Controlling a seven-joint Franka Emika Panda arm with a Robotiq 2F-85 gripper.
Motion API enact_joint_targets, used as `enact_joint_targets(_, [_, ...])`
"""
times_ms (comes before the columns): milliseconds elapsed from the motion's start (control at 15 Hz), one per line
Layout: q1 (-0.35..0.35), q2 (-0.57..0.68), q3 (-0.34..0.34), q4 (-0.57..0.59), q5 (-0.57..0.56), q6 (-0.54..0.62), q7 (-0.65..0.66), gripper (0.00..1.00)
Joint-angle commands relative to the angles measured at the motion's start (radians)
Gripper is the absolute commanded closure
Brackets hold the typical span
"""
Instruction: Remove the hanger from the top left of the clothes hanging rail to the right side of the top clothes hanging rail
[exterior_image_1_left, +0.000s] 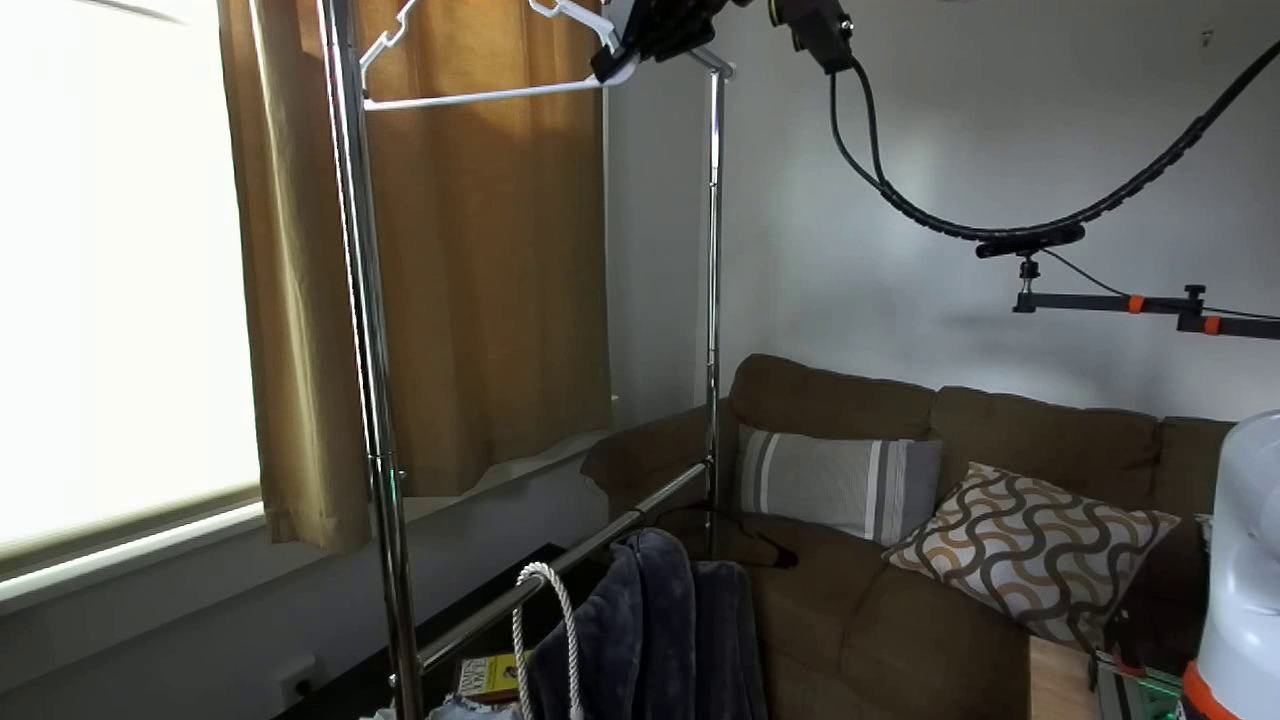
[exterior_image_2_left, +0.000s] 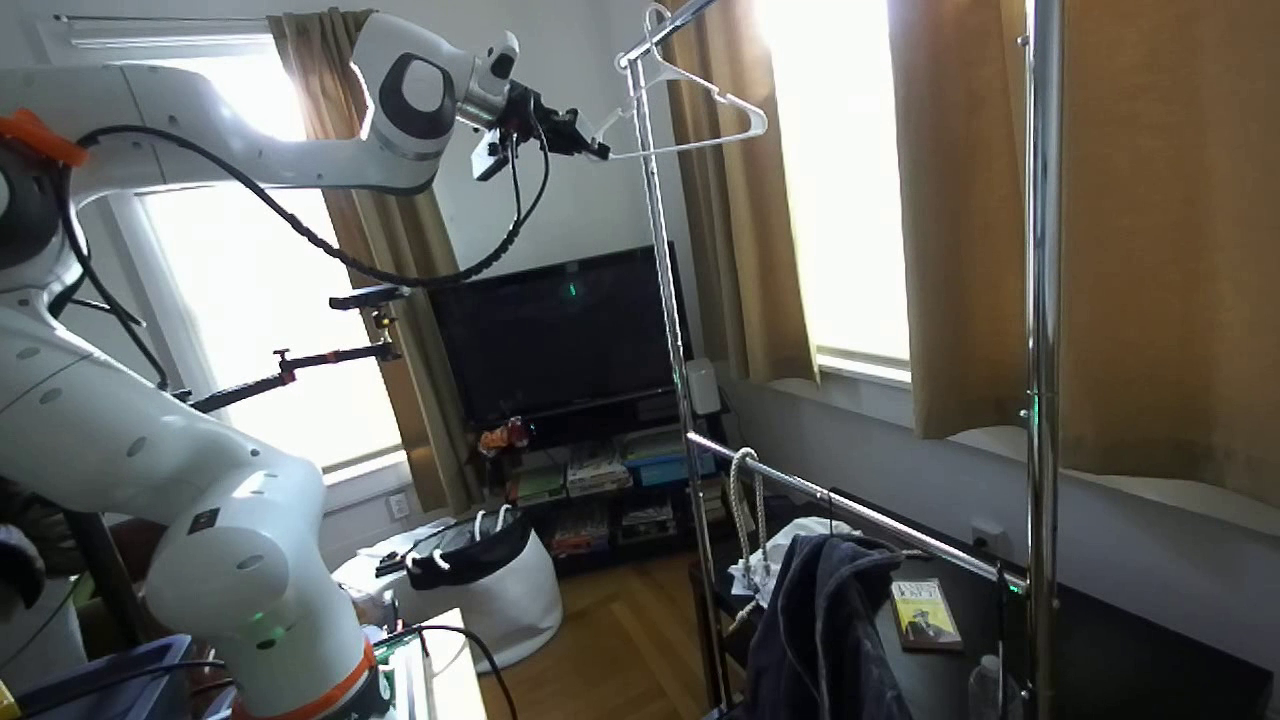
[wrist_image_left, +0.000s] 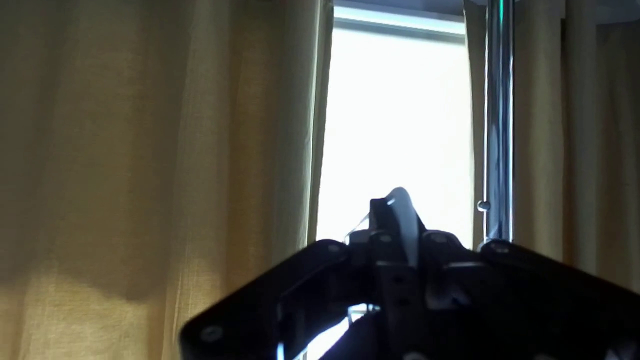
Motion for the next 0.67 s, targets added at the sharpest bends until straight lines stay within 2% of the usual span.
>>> enact_joint_targets(0, [-0.043, -0.055, 0.016, -0.032, -0.027, 0.038, 0.062, 0.98])
enact_joint_targets(267, [-0.017, -0.108, -0.016, -0.119, -0.004, 0.045, 0.023, 0.98])
enact_joint_targets(600, [-0.022, -0.219, -0.032, -0.321, 0.011, 0.102, 0.044, 0.97])
